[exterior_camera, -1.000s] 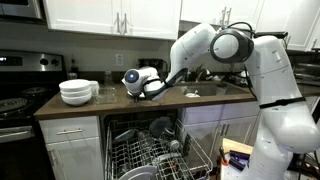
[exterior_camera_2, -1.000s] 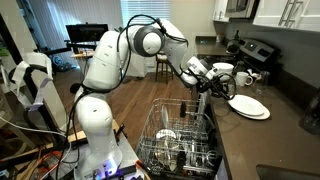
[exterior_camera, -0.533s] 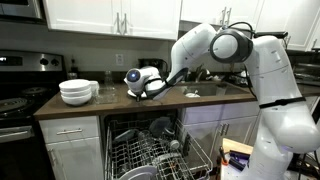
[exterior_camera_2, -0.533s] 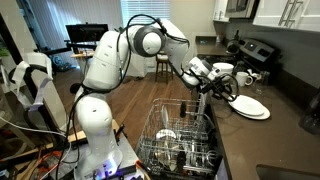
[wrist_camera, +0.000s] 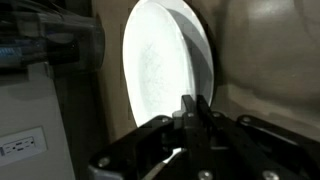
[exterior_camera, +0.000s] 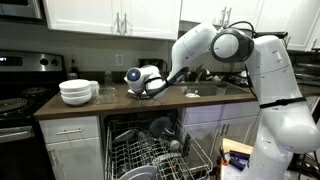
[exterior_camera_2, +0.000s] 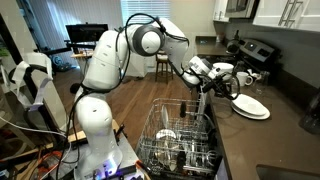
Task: Take a plate from the counter and put it in dishwasher
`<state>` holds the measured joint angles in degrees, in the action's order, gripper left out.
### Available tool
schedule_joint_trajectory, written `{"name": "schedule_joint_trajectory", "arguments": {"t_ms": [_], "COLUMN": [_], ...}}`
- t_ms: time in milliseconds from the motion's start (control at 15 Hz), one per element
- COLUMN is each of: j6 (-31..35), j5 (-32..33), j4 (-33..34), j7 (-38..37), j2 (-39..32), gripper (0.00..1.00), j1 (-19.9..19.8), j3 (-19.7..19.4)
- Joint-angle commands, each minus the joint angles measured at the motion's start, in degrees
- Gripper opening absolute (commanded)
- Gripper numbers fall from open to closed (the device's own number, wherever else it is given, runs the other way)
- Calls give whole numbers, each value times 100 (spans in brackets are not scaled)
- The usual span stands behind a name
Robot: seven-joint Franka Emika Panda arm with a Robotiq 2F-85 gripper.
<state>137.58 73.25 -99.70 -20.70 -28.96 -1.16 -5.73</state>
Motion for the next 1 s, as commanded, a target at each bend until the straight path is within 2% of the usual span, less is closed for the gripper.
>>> {"name": "schedule_joint_trajectory", "arguments": {"t_ms": [0, 400, 933], "j6": [-282, -1025, -1790], "j5": [511, 1270, 1114], "j4": [-84, -259, -549], "j7": [-384, -1025, -1079], "j2": [181, 267, 552], "gripper": [5, 5, 5], "j1": [195, 463, 630], "j3": [-88, 49, 441]}}
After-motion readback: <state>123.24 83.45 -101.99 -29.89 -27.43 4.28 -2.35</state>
